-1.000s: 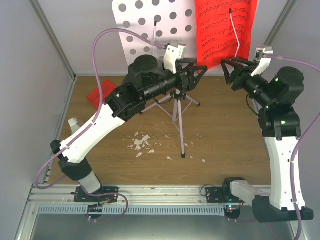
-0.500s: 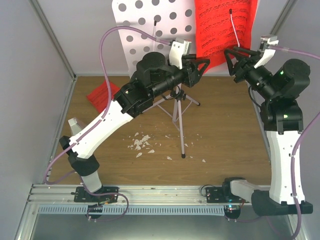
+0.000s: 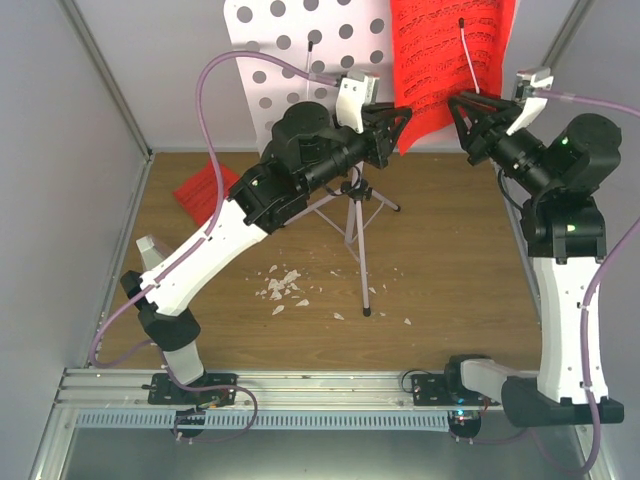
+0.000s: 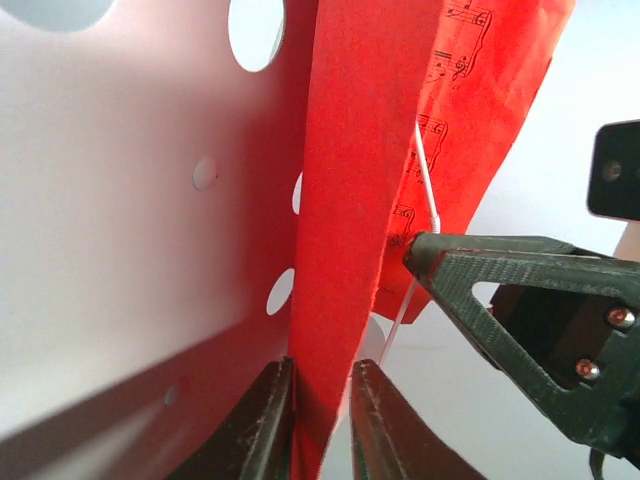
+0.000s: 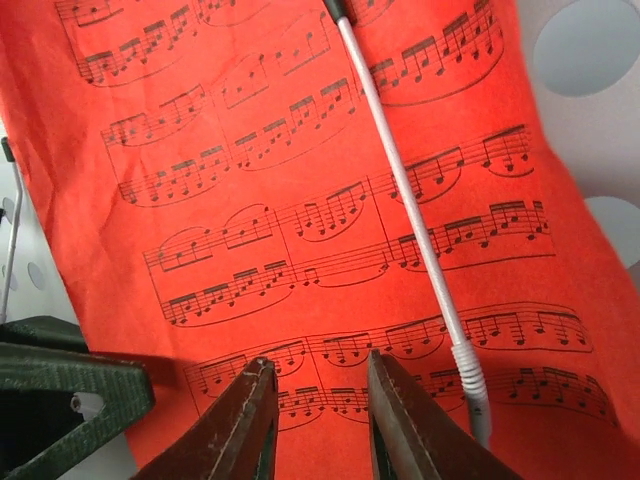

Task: Pack up the instrument practice props

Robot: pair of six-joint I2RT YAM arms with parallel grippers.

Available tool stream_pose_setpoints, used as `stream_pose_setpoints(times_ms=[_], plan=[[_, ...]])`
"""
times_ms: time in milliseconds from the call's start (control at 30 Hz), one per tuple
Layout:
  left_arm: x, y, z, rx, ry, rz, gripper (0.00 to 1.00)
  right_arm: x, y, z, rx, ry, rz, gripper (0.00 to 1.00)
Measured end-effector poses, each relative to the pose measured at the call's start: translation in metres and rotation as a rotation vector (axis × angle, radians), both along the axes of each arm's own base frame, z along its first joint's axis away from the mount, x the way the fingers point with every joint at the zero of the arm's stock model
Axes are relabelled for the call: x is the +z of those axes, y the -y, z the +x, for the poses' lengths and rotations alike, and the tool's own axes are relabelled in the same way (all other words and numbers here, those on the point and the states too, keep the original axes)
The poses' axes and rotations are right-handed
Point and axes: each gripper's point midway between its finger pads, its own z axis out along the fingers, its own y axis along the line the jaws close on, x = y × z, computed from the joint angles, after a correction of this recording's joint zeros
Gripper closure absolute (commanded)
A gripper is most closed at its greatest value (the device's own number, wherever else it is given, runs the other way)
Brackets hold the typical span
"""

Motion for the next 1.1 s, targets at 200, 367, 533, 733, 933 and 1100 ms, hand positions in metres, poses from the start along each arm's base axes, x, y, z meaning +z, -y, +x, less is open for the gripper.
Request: stream_pose_setpoints(times_ms=[200, 367, 533, 733, 933, 1100], plan=[[0.003, -0.003, 0.004, 0.009, 0.007, -0.012, 0.95, 0.006, 0.003, -0.013, -0.019, 0.038, -0.033, 0.67], [0.003, -0.005, 0.007, 0.014, 0.005, -0.013, 1.00, 0.011, 0.005, -0.026, -0.030, 0.063, -0.053, 0.63], [0.001, -0.004, 0.010, 0.016, 0.003, -0.010, 1.00, 0.010, 0.008, -0.027, -0.050, 0.061, -0.061, 0.61], [-0.001, -0.003, 0.012, 0.016, 0.000, -0.007, 1.00, 0.007, 0.012, -0.022, -0.079, 0.051, -0.073, 0.60], [-0.002, -0.004, 0.013, 0.017, 0.000, -0.006, 1.00, 0.012, 0.025, -0.016, -0.127, 0.053, -0.073, 0.58], [-0.002, -0.004, 0.013, 0.015, 0.000, -0.006, 1.00, 0.013, 0.033, -0.007, -0.146, 0.049, -0.075, 0.57]])
